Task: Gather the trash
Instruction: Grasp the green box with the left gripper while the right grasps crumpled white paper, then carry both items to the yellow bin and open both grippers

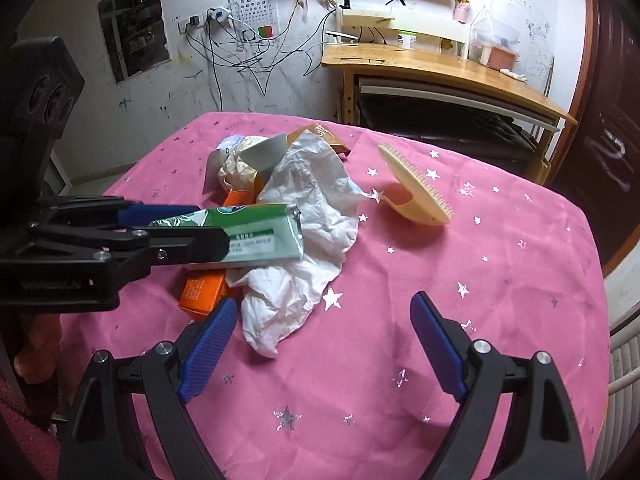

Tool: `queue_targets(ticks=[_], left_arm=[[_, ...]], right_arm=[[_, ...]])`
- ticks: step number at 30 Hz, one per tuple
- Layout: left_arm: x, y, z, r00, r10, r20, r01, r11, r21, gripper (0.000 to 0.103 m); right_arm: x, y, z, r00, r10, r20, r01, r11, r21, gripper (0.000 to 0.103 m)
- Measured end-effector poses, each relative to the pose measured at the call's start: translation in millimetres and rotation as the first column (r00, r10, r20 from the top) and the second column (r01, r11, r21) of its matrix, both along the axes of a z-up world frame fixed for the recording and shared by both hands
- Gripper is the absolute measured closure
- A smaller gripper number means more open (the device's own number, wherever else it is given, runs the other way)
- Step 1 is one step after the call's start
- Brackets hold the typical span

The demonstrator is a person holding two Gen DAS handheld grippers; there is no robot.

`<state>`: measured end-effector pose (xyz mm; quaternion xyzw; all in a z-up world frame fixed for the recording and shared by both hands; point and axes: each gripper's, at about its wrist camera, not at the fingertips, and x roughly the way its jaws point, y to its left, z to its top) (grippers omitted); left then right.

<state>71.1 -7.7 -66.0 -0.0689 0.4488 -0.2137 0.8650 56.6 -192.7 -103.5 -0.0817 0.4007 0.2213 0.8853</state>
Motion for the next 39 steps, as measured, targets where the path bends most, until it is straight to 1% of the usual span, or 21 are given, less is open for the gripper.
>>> queue_targets(ticks=[1,3,8,10,11,13,15,16,17,20,23,26,31,39], left_arm=[[-0.4,0.6,1.0,1.0,-0.003,0.006,0.003,1.0,-0.001,0.082],[-3.8,2.8,6.1,0.999,-0.008,0.033,0.008,1.0,-0.013,0.085],[-17.0,15.7,19.5,0.996,0.016,0.087,-0.014,1.0,-0.027,0.086],[-21.5,22.8,26.8,0.994,0.039,0.105,-0.036,0.999,-0.031,0.086],[-22.8,26.4,30.2,0.993,0.049,0.112,-0.045,0.998,-0.033,0.086],[-28.1,34.5,38.4,0.988,0.079,0.134,-0.076,0.997,-0.032,0.086],[-30.8,42.2,43.9,0.985,0.094,0.147,-0.089,0.995,-0.038,0.086],[-31.7,44.4,46.7,0.982,0.104,0.156,-0.1,0.994,-0.034,0.086],[-33.4,46.2,48.5,0.98,0.113,0.166,-0.111,0.994,-0.025,0.086],[-37.8,50.7,52.8,0.976,0.124,0.179,-0.122,0.992,-0.024,0.086],[-40.2,49.7,55.1,0.974,0.128,0.184,-0.127,0.992,-0.019,0.086],[-43.1,46.9,58.5,0.973,0.126,0.195,-0.126,0.992,-0.012,0.086],[-42.4,34.4,63.9,0.971,0.117,0.206,-0.119,0.993,-0.005,0.086],[-38.6,-3.5,73.1,0.972,0.07,0.223,-0.081,0.996,0.038,0.086]], right_arm=[[0.6,1.2,-0.2,1.0,0.0,0.001,0.0,1.0,-0.005,0.021],[3.9,3.7,-0.2,1.0,0.003,0.0,-0.003,1.0,-0.012,0.021],[9.3,8.2,2.9,1.0,0.021,0.0,-0.021,1.0,-0.008,0.021],[11.7,9.9,2.9,1.0,0.026,-0.003,-0.026,1.0,-0.007,0.023],[13.3,11.1,3.0,1.0,0.029,-0.005,-0.029,1.0,-0.006,0.026],[17.0,13.5,2.1,0.999,0.036,-0.013,-0.036,0.999,-0.004,0.036],[17.2,15.9,0.1,0.999,0.042,-0.028,-0.042,0.999,-0.006,0.055],[18.6,15.7,-0.7,0.998,0.043,-0.037,-0.043,0.999,-0.003,0.061],[20.8,15.3,-3.0,0.997,0.046,-0.059,-0.046,0.999,0.006,0.073],[20.1,13.3,-2.6,0.997,0.045,-0.069,-0.043,0.999,0.025,0.089],[15.3,5.8,4.3,0.998,0.03,-0.05,-0.028,0.999,0.044,0.093],[7.6,-6.7,18.1,1.0,0.017,-0.022,-0.015,0.995,0.094,0.093],[-4.5,-34.9,36.6,0.999,-0.03,0.028,0.027,0.992,0.125,0.093],[-14.6,-89.3,50.7,0.99,-0.126,0.069,0.112,0.978,0.173,0.093]])
